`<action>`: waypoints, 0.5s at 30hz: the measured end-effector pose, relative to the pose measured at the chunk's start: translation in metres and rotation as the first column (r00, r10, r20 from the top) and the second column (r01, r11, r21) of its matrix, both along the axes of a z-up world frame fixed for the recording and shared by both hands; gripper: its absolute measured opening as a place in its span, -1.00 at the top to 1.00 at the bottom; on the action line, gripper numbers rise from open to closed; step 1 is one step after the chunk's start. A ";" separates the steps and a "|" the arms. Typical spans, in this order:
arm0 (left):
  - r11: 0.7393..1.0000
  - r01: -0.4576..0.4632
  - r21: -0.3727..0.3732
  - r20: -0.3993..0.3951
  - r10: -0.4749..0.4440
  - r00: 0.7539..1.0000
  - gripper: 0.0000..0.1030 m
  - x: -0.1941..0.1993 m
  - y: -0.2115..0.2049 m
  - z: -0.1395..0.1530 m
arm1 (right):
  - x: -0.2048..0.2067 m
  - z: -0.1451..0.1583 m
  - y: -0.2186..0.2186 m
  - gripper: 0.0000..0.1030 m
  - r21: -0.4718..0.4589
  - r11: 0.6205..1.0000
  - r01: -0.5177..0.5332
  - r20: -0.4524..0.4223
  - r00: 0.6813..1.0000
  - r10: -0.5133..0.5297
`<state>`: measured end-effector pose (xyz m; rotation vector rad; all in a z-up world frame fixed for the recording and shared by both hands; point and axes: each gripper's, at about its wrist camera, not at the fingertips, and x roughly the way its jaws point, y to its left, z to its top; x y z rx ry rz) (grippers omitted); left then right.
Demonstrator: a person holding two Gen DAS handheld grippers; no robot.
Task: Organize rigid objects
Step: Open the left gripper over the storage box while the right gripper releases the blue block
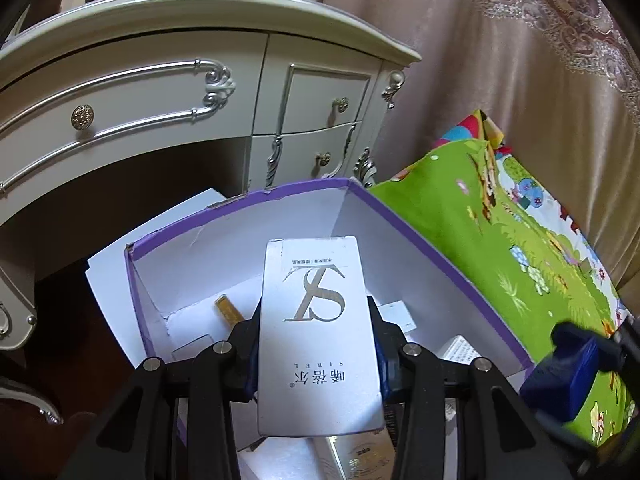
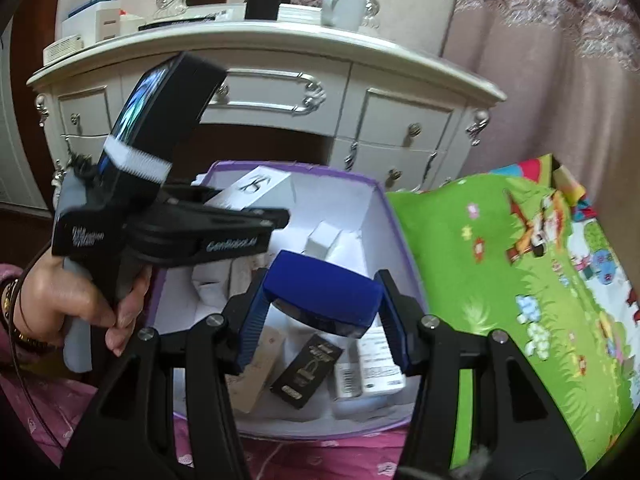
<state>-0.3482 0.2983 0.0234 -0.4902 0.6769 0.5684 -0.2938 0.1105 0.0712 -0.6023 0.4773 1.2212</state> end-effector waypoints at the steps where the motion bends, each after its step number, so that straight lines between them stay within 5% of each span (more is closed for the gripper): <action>1: 1.000 -0.002 -0.001 -0.012 0.002 1.000 0.16 0.000 0.001 -0.001 | 0.000 -0.003 0.000 -0.10 -0.003 1.000 -0.010 -0.019 1.000 0.010; 8: 1.000 -0.011 -0.020 -0.097 0.009 0.995 0.14 0.005 0.003 -0.005 | 0.000 -0.019 0.002 -0.10 -0.016 0.998 -0.067 -0.106 0.992 0.065; 10: 1.000 -0.015 -0.017 -0.150 0.012 0.989 -0.30 0.010 0.002 -0.005 | 0.005 -0.022 0.002 -0.12 -0.011 0.997 -0.081 -0.146 0.986 0.079; 12: 1.000 -0.031 0.000 -0.168 0.030 0.985 -0.67 0.012 0.001 -0.002 | 0.011 -0.022 -0.001 -0.46 0.000 0.997 -0.081 -0.172 0.982 0.080; 15: 0.999 -0.037 0.035 -0.173 0.042 0.984 -0.71 0.018 -0.006 0.007 | 0.020 -0.013 -0.019 -0.55 0.048 0.998 -0.038 -0.158 0.986 0.045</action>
